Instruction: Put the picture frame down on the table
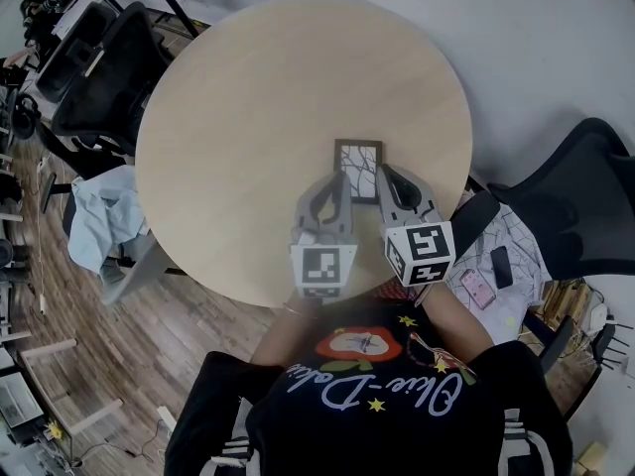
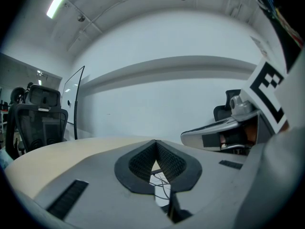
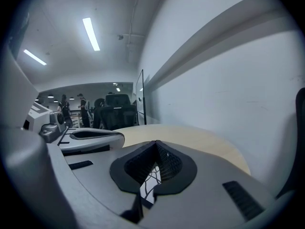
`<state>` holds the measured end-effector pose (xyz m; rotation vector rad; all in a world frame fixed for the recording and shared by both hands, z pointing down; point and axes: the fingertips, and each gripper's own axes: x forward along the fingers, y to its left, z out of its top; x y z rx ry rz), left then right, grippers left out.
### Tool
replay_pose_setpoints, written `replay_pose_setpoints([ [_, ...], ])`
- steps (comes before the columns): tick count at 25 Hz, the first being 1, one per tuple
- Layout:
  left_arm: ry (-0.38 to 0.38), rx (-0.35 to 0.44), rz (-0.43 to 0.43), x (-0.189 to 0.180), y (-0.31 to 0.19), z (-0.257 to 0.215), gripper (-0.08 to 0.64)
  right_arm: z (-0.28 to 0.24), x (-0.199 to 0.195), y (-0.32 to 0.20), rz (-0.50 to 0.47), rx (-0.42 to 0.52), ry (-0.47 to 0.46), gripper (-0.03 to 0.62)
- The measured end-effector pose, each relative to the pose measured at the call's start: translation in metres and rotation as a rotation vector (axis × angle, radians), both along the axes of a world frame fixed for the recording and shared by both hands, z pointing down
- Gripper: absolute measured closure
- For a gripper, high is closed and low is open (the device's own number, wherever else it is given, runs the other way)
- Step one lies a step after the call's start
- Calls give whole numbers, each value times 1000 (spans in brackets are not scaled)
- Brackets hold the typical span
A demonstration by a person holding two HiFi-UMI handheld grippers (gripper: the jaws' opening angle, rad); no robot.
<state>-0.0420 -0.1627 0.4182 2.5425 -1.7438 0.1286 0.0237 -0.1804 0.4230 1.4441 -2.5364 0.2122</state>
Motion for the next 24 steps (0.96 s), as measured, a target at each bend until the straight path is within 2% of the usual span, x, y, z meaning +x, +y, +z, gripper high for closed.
replay_pose_setpoints([
  [5,6,-18,-8,0,3,1,558,-3,0,2,-3,3,3,595],
  [17,21,23,-6,-1,8,-5,558,-6,-3,7,-8,9,0,594],
  [24,2,26,-5,-1,9,-8,558,-7,-4,9,-12,16,4,595],
])
